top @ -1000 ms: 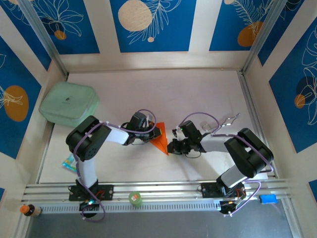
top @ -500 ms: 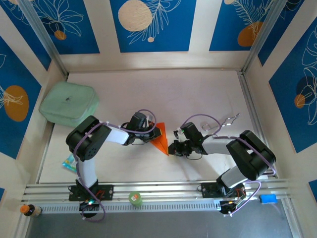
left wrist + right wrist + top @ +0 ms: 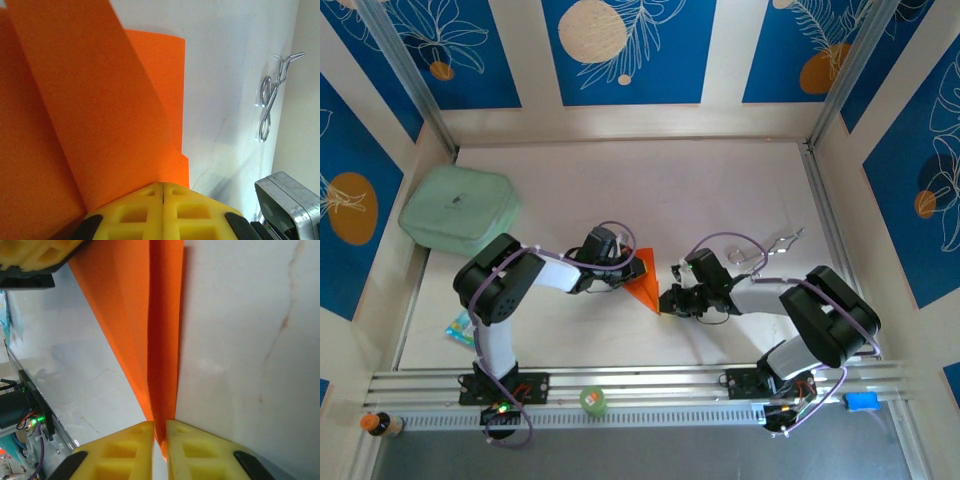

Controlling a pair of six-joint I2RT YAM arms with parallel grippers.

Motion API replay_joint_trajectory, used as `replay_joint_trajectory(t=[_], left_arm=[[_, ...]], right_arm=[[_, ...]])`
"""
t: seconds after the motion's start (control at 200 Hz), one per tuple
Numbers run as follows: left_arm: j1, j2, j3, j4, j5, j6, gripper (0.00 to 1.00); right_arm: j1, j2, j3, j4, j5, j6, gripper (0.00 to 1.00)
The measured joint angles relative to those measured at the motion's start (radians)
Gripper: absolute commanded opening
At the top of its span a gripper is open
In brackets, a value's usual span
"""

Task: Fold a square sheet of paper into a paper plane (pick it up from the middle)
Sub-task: Fourth fold the wing at the center of the table.

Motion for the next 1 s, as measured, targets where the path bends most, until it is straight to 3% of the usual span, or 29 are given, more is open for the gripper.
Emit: replay_joint_trajectory(t=[0.2,0.365,0.725,1.0], left_arm=[[0.000,0.000,-0.005,0.008,0.000,0.000,0.01],[0.000,0.000,-0.009,0.018,0.000,0.000,0.01],[0.000,0.000,-0.013,0.026,0.000,0.000,0.01],[0.000,0.000,-0.013,0.026,0.000,0.000,0.01]], right_arm=[[-0.027,-0.091,0.017,-0.161,0.011,-0.006,0.20],[-0.065,-0.117,0.097,-0.199,-0.014,-0.025,0.07],[-0.010,0.156,0.315,-0.172,-0.082,-0.051,0.02],[-0.013,0.233,0.321,-0.150,-0.097,-0.050,0.02]])
